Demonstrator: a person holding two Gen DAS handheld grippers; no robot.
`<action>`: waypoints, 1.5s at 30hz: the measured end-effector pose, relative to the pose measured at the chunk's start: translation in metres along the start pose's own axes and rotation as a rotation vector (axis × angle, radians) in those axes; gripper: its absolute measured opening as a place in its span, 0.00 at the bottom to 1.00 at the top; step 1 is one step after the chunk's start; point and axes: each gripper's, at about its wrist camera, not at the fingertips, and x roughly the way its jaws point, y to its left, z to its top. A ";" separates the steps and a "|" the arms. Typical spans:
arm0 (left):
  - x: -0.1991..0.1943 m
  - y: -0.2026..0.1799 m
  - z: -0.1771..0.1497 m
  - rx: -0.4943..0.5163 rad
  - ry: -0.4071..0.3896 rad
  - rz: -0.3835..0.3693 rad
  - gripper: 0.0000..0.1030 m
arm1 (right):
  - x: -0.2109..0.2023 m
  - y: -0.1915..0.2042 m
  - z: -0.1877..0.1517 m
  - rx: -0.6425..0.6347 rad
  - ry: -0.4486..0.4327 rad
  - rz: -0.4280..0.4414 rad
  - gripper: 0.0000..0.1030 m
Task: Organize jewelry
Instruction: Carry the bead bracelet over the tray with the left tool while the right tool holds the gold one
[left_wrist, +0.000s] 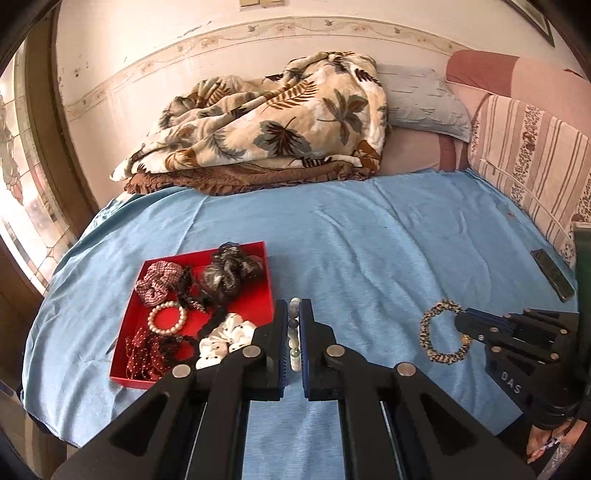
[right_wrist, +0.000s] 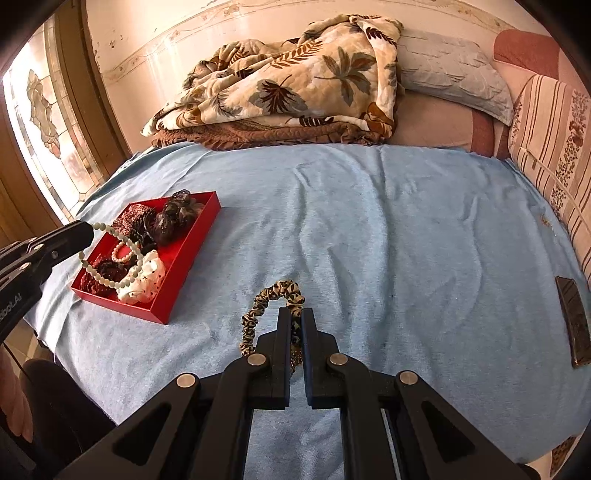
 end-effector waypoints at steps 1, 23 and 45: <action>0.001 0.003 0.000 -0.006 0.003 0.002 0.06 | 0.000 0.002 0.000 -0.003 0.000 0.000 0.06; 0.012 0.051 -0.004 -0.063 0.001 0.041 0.06 | 0.000 0.049 0.018 -0.089 -0.011 0.032 0.06; 0.034 0.102 0.004 -0.092 -0.017 0.096 0.06 | 0.015 0.092 0.032 -0.146 -0.001 0.069 0.06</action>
